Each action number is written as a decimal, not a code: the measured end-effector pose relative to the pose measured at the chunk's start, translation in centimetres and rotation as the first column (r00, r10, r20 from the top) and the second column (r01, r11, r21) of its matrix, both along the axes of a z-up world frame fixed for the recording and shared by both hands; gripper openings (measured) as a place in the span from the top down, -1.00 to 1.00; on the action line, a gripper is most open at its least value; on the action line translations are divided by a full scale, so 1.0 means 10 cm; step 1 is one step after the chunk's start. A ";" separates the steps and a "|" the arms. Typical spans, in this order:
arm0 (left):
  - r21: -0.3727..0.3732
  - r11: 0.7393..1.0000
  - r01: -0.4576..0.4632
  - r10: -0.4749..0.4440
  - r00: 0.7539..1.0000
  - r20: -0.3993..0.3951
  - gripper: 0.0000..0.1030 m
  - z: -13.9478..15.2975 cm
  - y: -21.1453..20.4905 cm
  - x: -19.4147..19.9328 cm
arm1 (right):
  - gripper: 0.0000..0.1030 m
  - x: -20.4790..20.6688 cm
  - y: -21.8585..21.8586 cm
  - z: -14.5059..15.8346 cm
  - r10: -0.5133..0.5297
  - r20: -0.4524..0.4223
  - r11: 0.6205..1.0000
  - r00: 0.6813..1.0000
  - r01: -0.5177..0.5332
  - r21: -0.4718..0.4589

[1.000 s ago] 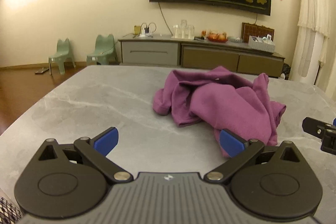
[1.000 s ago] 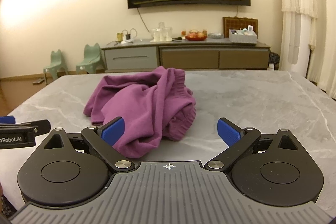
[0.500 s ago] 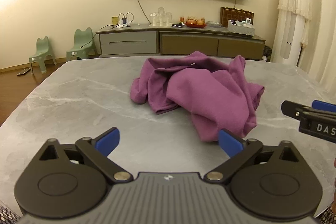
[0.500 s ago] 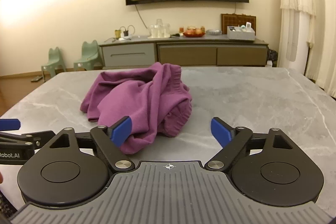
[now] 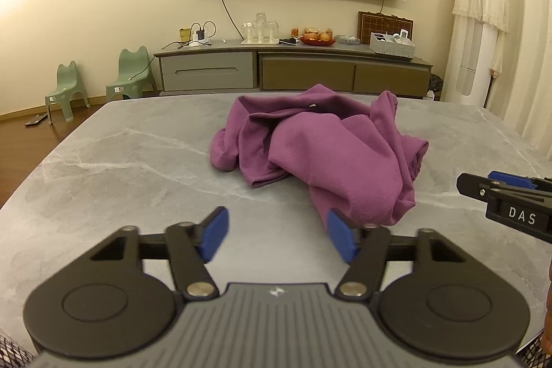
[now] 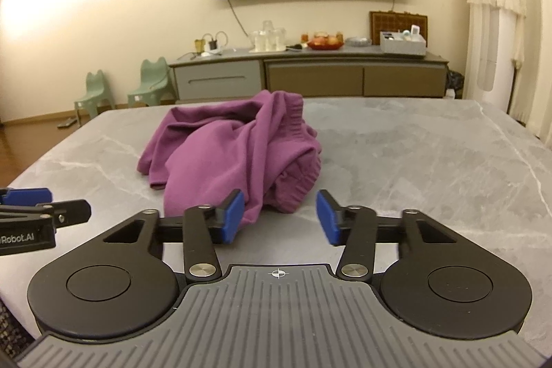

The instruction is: Fold clothes

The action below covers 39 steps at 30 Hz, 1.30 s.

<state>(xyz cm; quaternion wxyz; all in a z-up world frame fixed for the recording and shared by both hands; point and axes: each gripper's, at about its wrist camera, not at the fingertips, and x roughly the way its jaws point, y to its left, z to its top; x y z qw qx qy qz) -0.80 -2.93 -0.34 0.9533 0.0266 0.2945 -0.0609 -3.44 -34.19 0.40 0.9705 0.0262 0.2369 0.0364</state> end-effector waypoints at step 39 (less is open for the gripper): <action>-0.153 0.988 -0.027 0.025 1.000 -0.012 -0.92 0.04 0.16 0.02 | -0.22 0.02 0.02 -0.05 0.018 -0.032 1.000 0.999 -0.019 -0.017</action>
